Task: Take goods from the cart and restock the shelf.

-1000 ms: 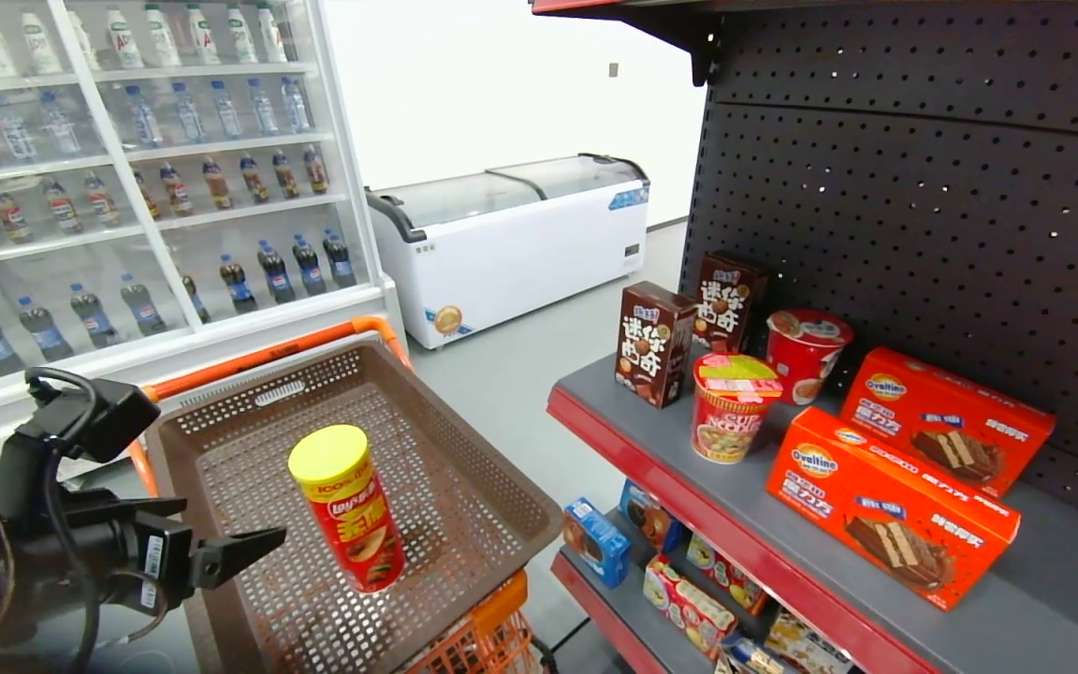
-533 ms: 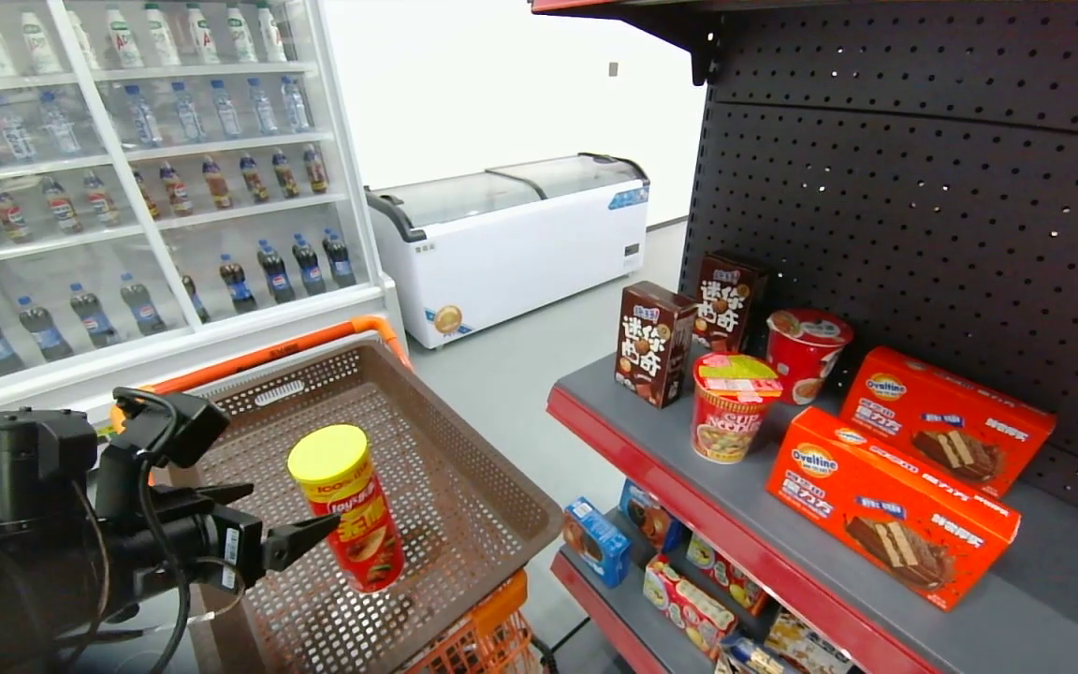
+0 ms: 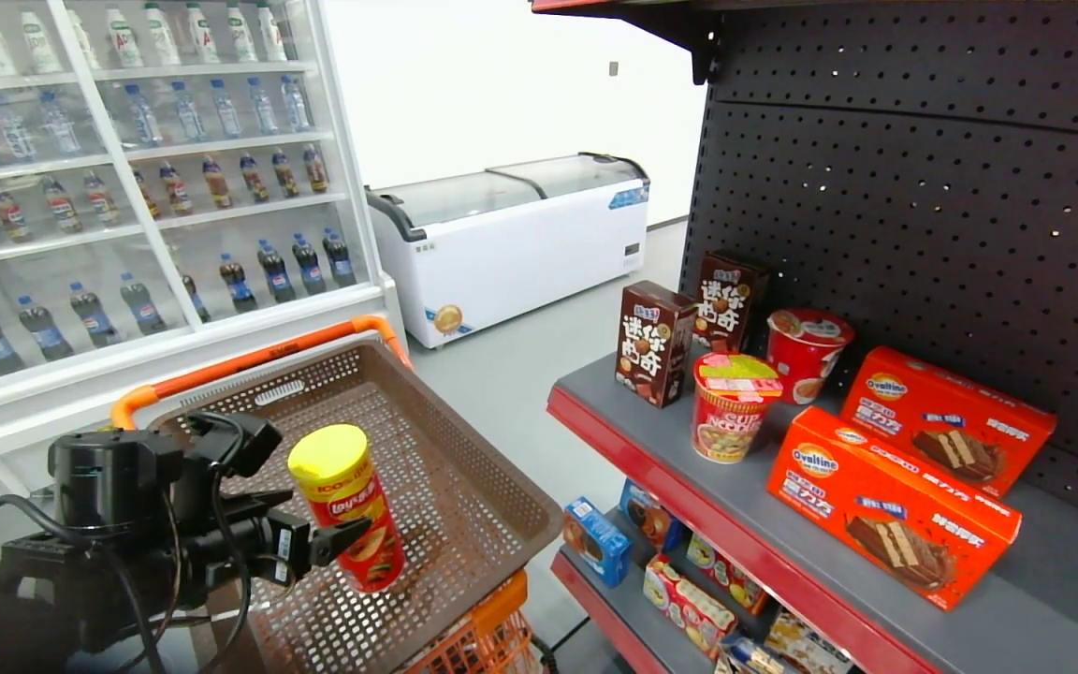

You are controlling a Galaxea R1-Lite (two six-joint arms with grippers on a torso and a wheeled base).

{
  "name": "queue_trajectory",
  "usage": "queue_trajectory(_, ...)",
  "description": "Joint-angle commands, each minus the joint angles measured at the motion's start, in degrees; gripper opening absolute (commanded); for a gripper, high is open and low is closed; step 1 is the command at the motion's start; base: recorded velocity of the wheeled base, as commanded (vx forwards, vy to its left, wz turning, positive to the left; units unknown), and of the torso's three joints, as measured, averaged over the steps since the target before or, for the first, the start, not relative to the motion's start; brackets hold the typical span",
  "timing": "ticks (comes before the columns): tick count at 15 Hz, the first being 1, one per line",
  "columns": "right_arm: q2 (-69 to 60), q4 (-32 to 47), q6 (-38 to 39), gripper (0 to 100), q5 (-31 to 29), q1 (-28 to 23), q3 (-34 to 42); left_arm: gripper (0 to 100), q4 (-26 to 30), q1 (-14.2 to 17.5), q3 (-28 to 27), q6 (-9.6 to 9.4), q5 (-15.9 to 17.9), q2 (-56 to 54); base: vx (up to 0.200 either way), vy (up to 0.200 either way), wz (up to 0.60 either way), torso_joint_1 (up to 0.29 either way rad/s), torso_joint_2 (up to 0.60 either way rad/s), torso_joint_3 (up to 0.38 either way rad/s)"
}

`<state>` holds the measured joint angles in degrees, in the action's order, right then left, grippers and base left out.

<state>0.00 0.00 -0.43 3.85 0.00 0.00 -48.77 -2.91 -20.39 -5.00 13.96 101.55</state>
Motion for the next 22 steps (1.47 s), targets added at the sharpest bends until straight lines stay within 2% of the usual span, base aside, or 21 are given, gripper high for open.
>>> queue_trajectory(1, 0.0, 0.0, 0.0, 100, 0.0, 0.0, 0.0, 100, -0.2, -0.1, -0.5, -0.1, -0.1, 3.8, 0.0, 0.0, 0.0, 0.0, 0.0, 0.0)
queue_trajectory(6, 0.0, 0.0, 0.0, 100, 0.0, 0.0, 0.0, 100, -4.8, -0.5, -2.5, -0.1, -0.1, 10.2, 0.0, 0.0, 0.0, 0.0, 0.0, 0.0)
queue_trajectory(10, 0.0, 0.0, 0.0, 100, 0.0, 0.0, 0.0, 100, -9.8, -2.1, -4.7, -0.1, -0.1, 13.5, 0.0, 0.0, 0.0, 0.0, 0.0, 0.0)
queue_trajectory(18, 0.0, 0.0, 0.0, 100, 0.0, 0.0, 0.0, 100, -10.9, -2.4, -6.1, -0.1, -0.1, 15.3, 0.0, 0.0, 0.0, 0.0, 0.0, 0.0)
queue_trajectory(19, 0.0, 0.0, 0.0, 100, 0.0, 0.0, 0.0, 0, -11.1, -2.6, -7.6, -0.1, -0.3, 15.5, 0.0, 0.0, 0.0, 0.0, 0.0, 0.0)
queue_trajectory(22, 0.0, 0.0, 0.0, 100, 0.0, 0.0, 0.0, 0, -10.6, -2.9, -7.6, 0.52, -1.0, 14.8, 0.0, 0.0, 0.0, 0.0, 0.0, 0.0)
